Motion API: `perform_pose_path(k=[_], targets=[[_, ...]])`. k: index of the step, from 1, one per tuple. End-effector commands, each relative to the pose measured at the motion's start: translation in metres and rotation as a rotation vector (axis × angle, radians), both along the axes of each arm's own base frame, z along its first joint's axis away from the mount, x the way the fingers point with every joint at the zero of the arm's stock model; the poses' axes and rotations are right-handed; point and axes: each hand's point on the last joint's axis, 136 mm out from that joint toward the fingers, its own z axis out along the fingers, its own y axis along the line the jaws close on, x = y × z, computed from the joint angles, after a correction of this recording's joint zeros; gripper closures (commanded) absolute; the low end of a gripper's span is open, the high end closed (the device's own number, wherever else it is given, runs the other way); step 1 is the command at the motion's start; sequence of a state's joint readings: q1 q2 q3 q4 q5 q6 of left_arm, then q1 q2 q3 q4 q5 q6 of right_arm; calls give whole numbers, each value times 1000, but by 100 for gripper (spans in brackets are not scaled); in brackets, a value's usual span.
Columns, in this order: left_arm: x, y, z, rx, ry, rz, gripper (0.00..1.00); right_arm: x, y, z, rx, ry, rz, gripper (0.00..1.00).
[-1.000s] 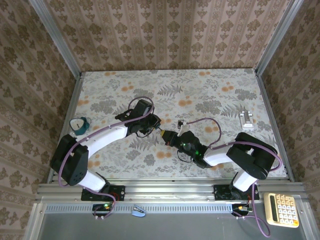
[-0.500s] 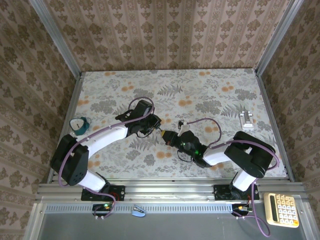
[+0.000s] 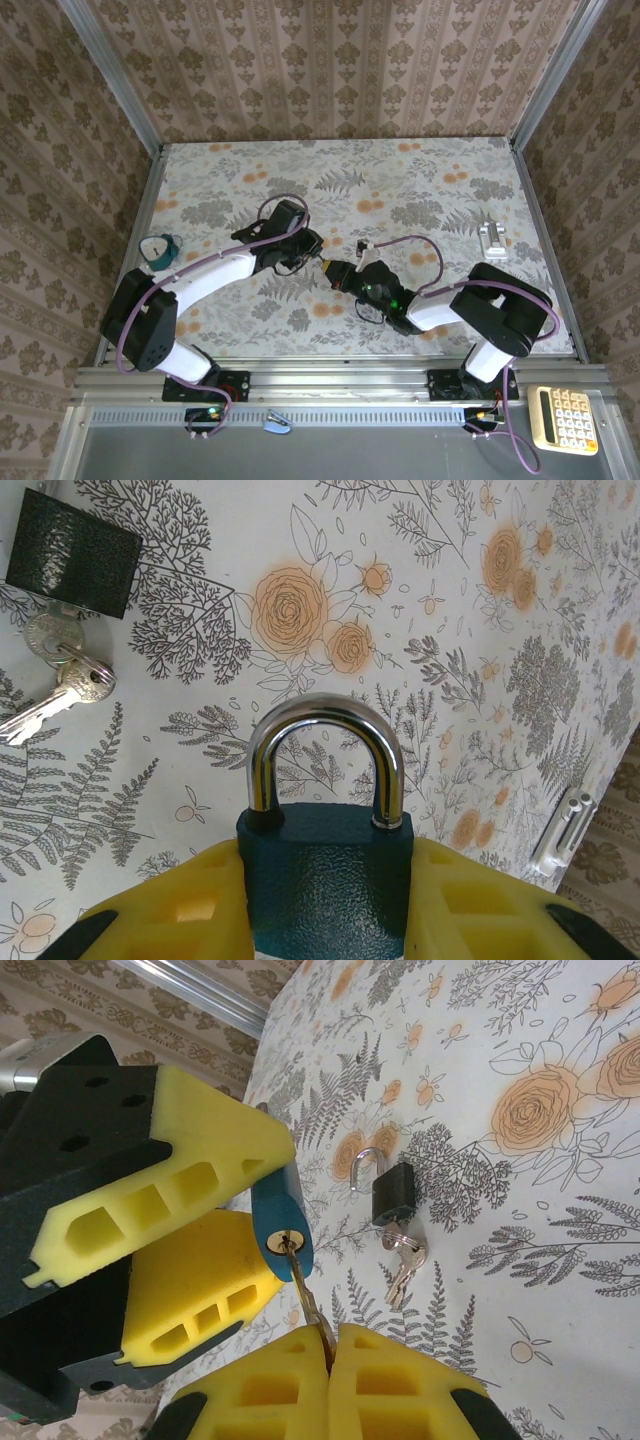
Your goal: Unlock with the key
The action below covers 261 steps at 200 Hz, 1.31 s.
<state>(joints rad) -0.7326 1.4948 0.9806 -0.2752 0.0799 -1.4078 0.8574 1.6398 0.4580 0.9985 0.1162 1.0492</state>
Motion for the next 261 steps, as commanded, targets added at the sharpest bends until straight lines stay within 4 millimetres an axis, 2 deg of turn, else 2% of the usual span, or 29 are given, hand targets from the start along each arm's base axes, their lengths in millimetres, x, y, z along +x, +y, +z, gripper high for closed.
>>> perform_pose_path(k=[1, 34, 78, 190, 224, 261], targets=[[-3, -11, 12, -45, -9, -14, 74, 6, -5, 12, -9, -45, -26, 100], [-4, -13, 11, -41, -6, -22, 74, 8, -5, 13, -66, -56, -21, 100], [-5, -18, 9, -50, 1, -28, 74, 11, -14, 23, -151, -126, -51, 100], [-5, -23, 15, -67, -2, -33, 75, 6, -5, 26, -357, -232, -45, 100], [-6, -25, 15, -74, 1, -36, 76, 6, -3, 30, -349, -238, -43, 100], [-5, -27, 19, -79, -8, -42, 76, 6, 8, 37, -225, -195, 4, 100]])
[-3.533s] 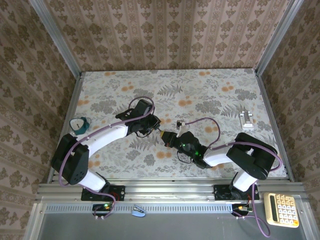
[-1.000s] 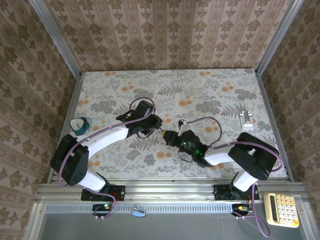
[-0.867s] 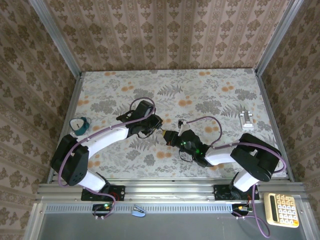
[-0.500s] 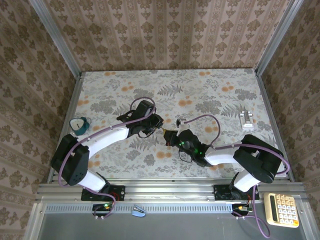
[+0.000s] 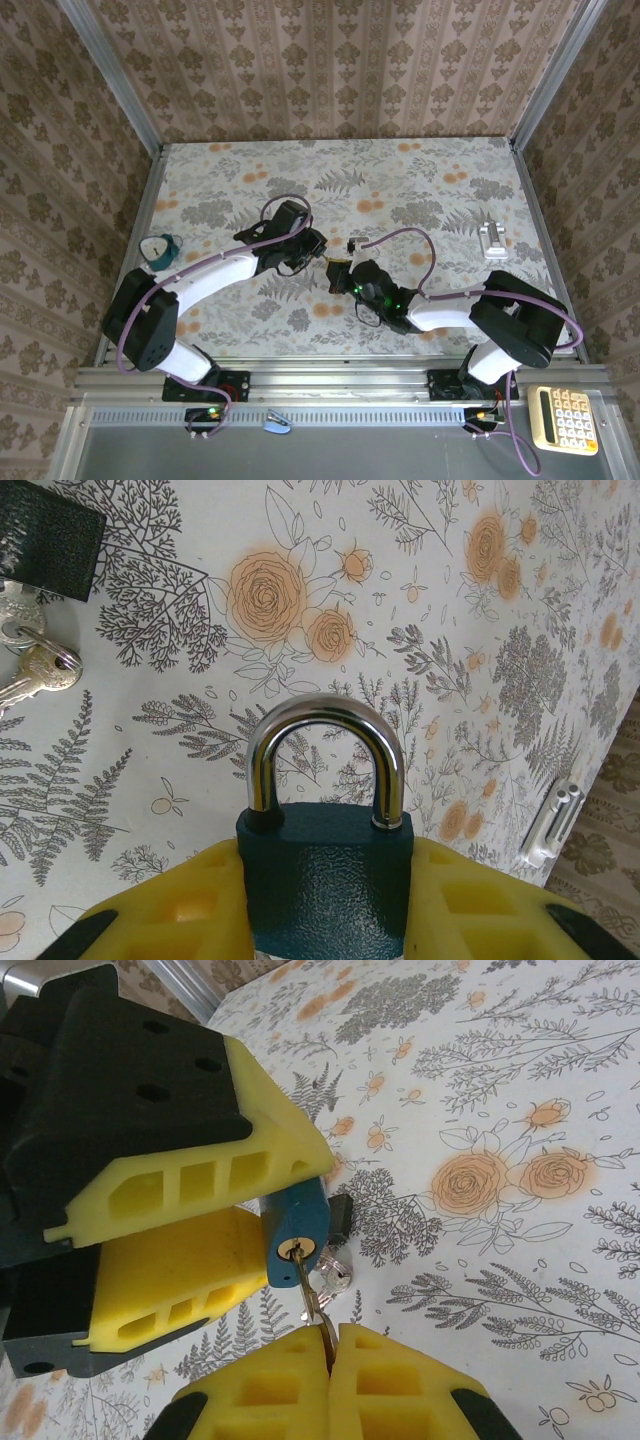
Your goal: Unlock with the key
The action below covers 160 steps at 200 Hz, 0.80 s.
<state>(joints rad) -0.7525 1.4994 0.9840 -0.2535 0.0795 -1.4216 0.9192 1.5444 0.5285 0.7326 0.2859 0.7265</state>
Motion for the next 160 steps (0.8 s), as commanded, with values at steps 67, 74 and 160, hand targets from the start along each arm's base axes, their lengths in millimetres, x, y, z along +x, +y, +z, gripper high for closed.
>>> perform_pose_path(k=[67, 74, 160], targets=[[-7, -17, 18, -51, -3, -43, 76, 11, 6, 40, 259, -2, 22, 100], [-7, -18, 18, -53, -1, -45, 76, 12, 5, 38, 232, -3, 20, 100], [-13, -34, 29, -88, -17, -83, 77, 20, 18, 50, 265, -1, 69, 100]])
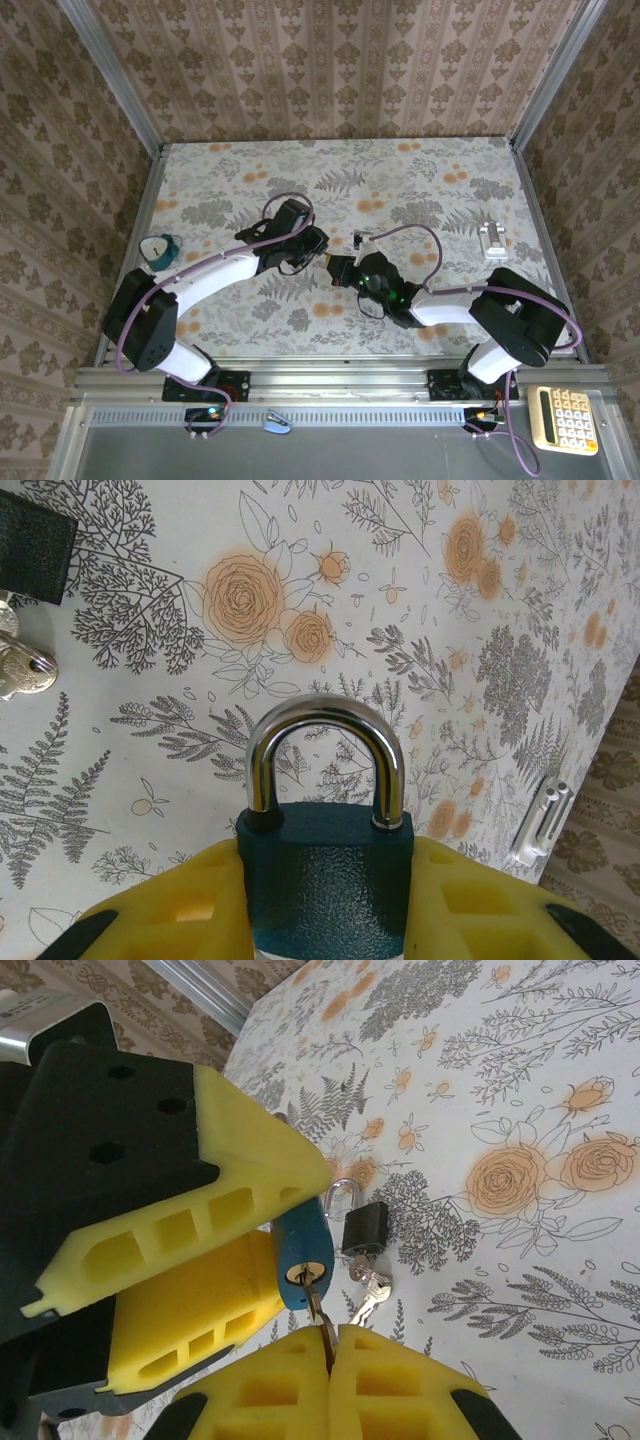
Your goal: Unlock with the key
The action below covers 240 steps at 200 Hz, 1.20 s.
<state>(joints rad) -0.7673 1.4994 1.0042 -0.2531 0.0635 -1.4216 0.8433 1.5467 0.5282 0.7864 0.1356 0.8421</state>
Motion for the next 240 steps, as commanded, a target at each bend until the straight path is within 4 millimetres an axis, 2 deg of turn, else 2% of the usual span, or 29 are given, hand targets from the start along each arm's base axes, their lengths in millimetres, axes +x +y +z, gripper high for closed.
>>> perform_pose_path(k=[1, 56, 86, 124, 148, 172, 197, 202, 240], targets=[[-15, -29, 21, -82, 5, -82, 77, 11, 17, 41, 110, -75, 31, 100], [-27, -50, 30, -130, -6, -135, 78, 18, 24, 56, 174, -55, 82, 100], [-31, -56, 35, -139, -18, -169, 78, 15, 27, 56, 174, -40, 122, 100], [-26, -32, 35, -38, -69, -149, 78, 4, 16, 37, 135, 12, 130, 97], [-23, -12, 30, 21, -83, -115, 78, -5, 5, 20, 98, 51, 130, 91], [-20, 0, 29, 49, -91, -98, 78, -15, -6, 9, 62, 80, 126, 85], [-18, 5, 29, 69, -100, -97, 78, -25, -17, -4, 14, 114, 125, 76], [-18, 5, 29, 74, -100, -97, 78, -27, -20, 3, 21, 99, 127, 75], [-18, 6, 29, 81, -106, -100, 78, -41, -33, 0, -23, 112, 140, 64]])
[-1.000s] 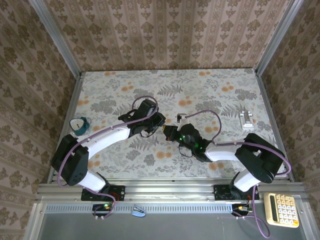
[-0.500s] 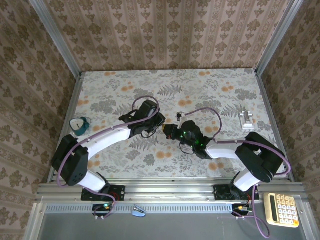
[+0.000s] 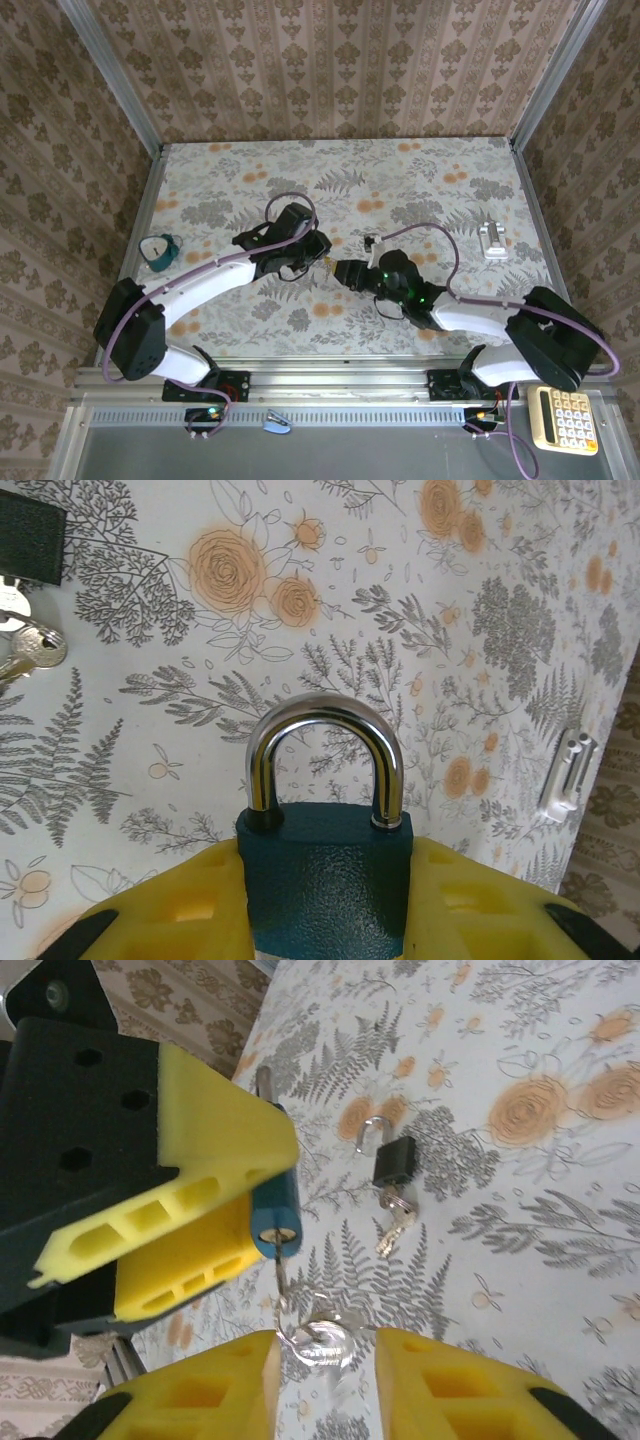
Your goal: Unlock with the key
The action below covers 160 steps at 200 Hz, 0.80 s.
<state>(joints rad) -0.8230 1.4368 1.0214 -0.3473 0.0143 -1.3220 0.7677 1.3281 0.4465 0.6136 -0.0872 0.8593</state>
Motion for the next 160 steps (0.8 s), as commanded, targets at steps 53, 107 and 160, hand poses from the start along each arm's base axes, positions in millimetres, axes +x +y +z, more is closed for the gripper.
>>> perform_pose_path(k=[53, 107, 160], targets=[[0, 2, 11, -9, -36, -15, 78, -17, -12, 8, 24, 8, 71, 73], [-3, -3, 9, -17, -31, -20, 78, -12, 7, 24, 112, 2, 135, 73], [-4, -7, 10, -23, -32, -28, 78, -2, 16, 31, 150, -4, 129, 74]])
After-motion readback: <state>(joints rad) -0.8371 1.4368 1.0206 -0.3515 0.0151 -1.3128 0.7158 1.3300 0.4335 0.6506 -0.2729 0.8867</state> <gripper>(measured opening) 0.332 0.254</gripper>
